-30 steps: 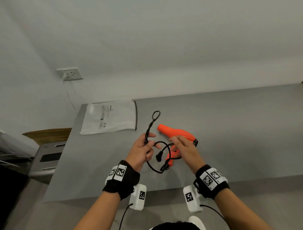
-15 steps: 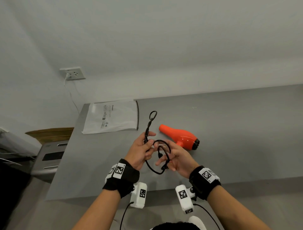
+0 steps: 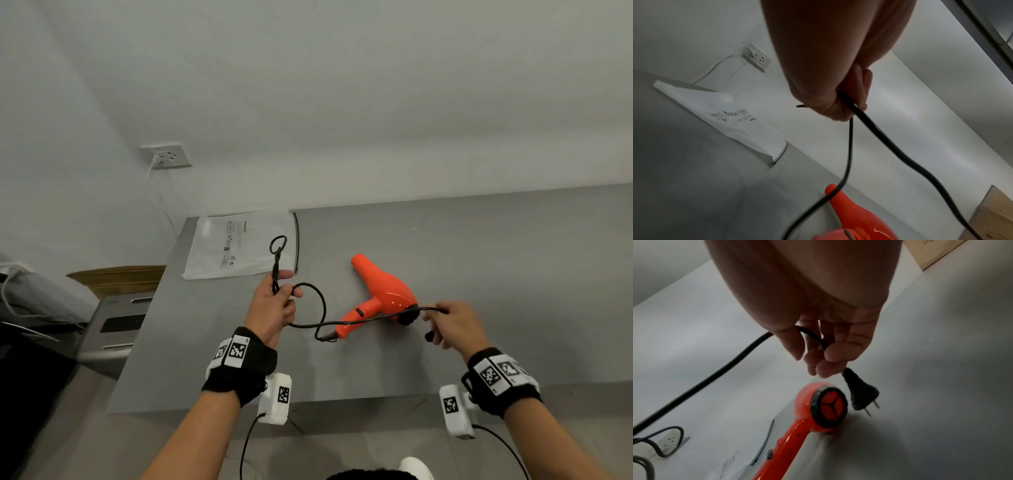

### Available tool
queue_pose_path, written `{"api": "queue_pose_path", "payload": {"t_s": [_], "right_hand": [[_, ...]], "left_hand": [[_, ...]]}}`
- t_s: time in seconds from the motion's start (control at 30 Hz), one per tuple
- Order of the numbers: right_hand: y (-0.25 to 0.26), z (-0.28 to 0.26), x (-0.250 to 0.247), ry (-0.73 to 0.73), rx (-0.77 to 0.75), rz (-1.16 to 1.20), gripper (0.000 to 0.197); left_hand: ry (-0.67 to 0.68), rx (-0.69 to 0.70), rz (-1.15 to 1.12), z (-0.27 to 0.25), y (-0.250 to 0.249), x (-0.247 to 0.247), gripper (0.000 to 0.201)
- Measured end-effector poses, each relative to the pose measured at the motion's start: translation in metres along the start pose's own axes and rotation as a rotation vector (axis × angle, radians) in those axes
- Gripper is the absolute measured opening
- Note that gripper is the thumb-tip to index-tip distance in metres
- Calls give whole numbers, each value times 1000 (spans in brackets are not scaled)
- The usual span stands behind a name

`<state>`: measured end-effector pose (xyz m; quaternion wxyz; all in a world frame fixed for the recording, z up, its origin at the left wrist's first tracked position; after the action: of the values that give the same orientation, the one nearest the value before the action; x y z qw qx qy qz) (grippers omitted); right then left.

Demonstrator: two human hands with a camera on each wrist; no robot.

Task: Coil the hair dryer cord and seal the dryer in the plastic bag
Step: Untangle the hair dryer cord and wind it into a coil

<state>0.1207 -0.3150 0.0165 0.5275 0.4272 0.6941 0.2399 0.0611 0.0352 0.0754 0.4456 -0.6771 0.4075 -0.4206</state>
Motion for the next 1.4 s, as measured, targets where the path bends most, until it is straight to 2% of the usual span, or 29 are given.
{"api": "queue_pose_path", "payload": {"t_s": [0.13, 0.23, 0.33, 0.4, 0.47, 0.63, 0.7, 0.83, 0.9, 1.03, 1.23, 1.33, 1.4], "right_hand": [[4, -18, 7, 111, -11, 53, 14], [26, -41, 27, 305, -135, 117, 33], [44, -54, 49, 432, -307, 7, 44], [58, -58, 55, 434, -424, -108, 51], [75, -59, 56, 380, -496, -129, 43], [124, -78, 66, 365, -564, 168, 24], [137, -85, 73, 347, -625, 172, 15], [137, -81, 76, 352, -614, 115, 12], [133, -76, 71, 319, -643, 45, 13], [118, -57, 53, 156, -644, -151, 30], [76, -32, 23, -2, -436, -231, 23], [41, -13, 2, -63, -291, -288, 24], [18, -5, -8, -61, -218, -313, 29]], "left_hand": [[-4, 4, 70, 0, 3, 9, 21], [84, 29, 130, -5, 1, 22, 17], [160, 51, 184, -9, -3, 37, 18], [192, 64, 189, -12, -5, 45, 26], [228, 86, 197, -15, -6, 51, 30], [339, 106, 267, -21, -1, 63, 24], [355, 104, 259, -23, 0, 64, 19], [338, 116, 322, -20, -3, 56, 22], [299, 141, 399, -14, -8, 46, 23], [155, 213, 528, 4, -23, 21, 23], [-72, 303, 586, 28, -58, -11, 25], [-271, 299, 499, 49, -74, -49, 30], [-323, 300, 491, 60, -85, -69, 31]]}}
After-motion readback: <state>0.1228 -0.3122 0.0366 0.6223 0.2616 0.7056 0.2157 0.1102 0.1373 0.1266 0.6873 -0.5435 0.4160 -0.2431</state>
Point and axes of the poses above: each hand's wrist, its own z-axis towards the middle knuckle, its own x-axis out of the palm, y = z × x, the point moved 5 cm from there along z, towards the middle knuckle, and after that the axes turned 2 degrees about -z, right-handed, at the moved point
